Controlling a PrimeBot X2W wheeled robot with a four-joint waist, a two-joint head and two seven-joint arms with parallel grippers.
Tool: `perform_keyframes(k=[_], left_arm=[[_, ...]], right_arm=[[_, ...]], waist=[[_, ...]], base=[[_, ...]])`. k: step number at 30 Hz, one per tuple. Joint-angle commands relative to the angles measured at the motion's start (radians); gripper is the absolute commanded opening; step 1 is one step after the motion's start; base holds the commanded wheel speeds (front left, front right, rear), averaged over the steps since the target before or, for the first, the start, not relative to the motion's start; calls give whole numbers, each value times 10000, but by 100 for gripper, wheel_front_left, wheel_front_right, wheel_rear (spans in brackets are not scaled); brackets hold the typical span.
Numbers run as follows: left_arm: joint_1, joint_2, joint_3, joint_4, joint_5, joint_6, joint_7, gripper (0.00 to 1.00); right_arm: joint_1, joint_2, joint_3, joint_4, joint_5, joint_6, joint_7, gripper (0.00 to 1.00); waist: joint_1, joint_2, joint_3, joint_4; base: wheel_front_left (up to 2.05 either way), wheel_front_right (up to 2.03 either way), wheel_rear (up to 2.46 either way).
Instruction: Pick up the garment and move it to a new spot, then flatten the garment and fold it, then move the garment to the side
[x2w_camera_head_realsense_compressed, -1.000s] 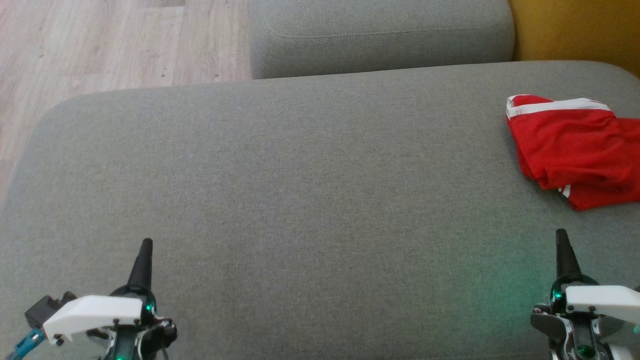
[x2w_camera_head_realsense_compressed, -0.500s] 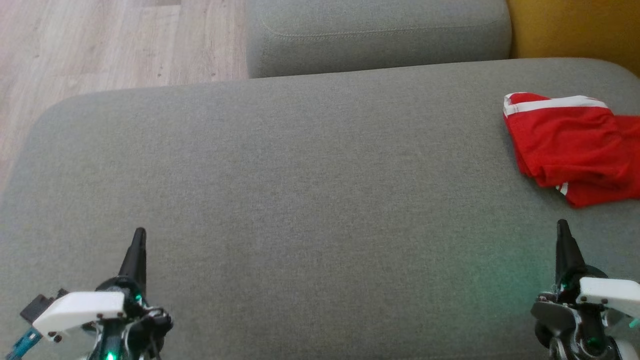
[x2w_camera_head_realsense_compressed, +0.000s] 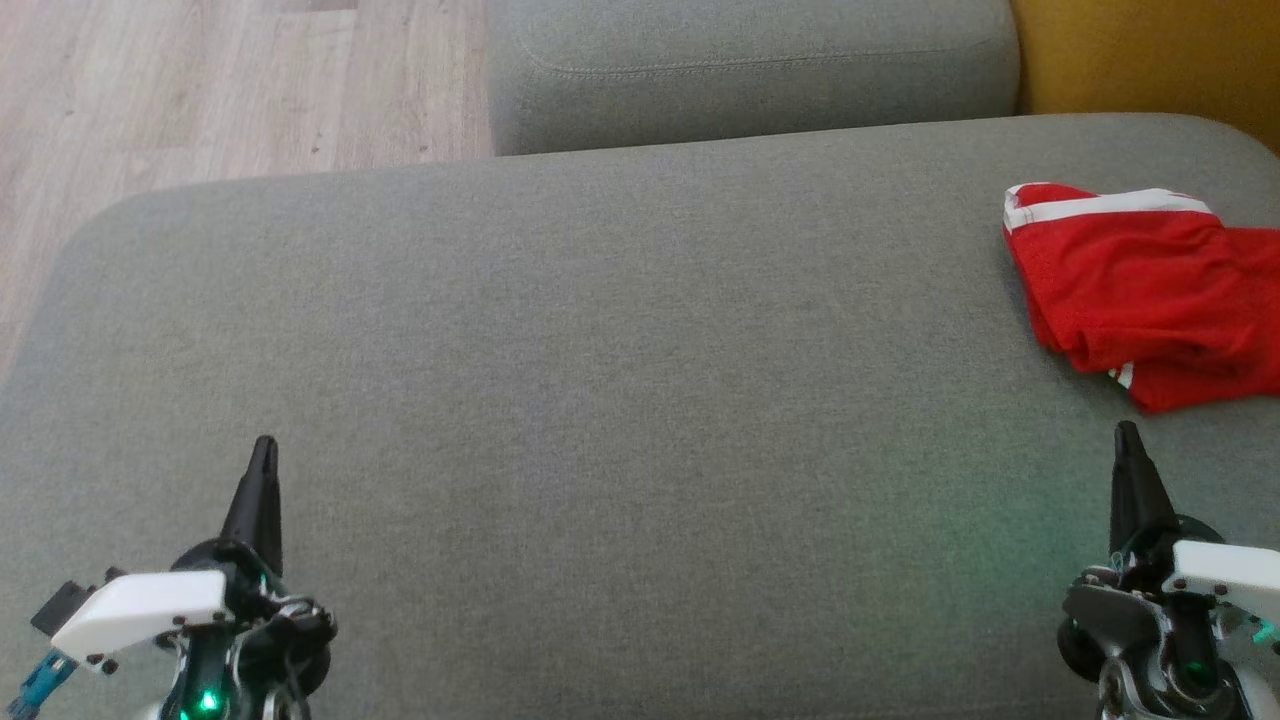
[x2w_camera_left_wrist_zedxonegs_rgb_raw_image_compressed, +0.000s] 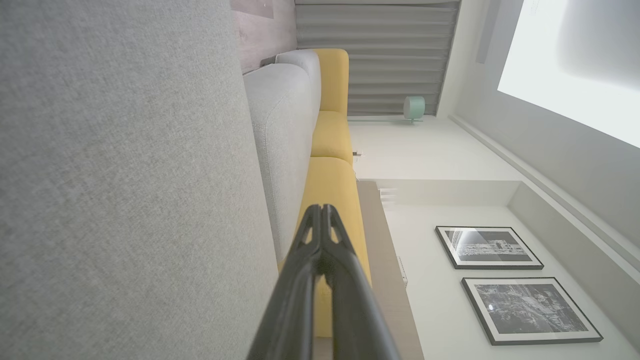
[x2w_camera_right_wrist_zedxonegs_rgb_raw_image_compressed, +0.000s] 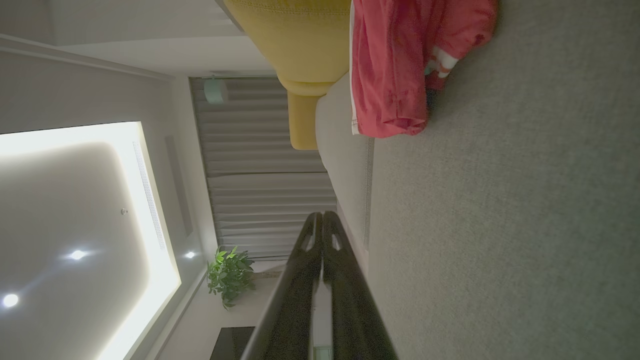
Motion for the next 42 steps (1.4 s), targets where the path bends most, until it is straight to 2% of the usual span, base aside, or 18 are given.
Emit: perform_keyframes(k=[1, 42], left_arm=[[-543, 87, 361, -363, -44, -71, 76, 0], [-542, 87, 361, -365, -44, -71, 76, 0]], right_arm=[[-509, -87, 212, -380, 70, -7, 56, 0], [-509, -87, 213, -380, 71, -7, 55, 0]], waist=[[0, 0, 0, 1], [0, 0, 0, 1]], base=[[0, 0, 0], [0, 0, 0]])
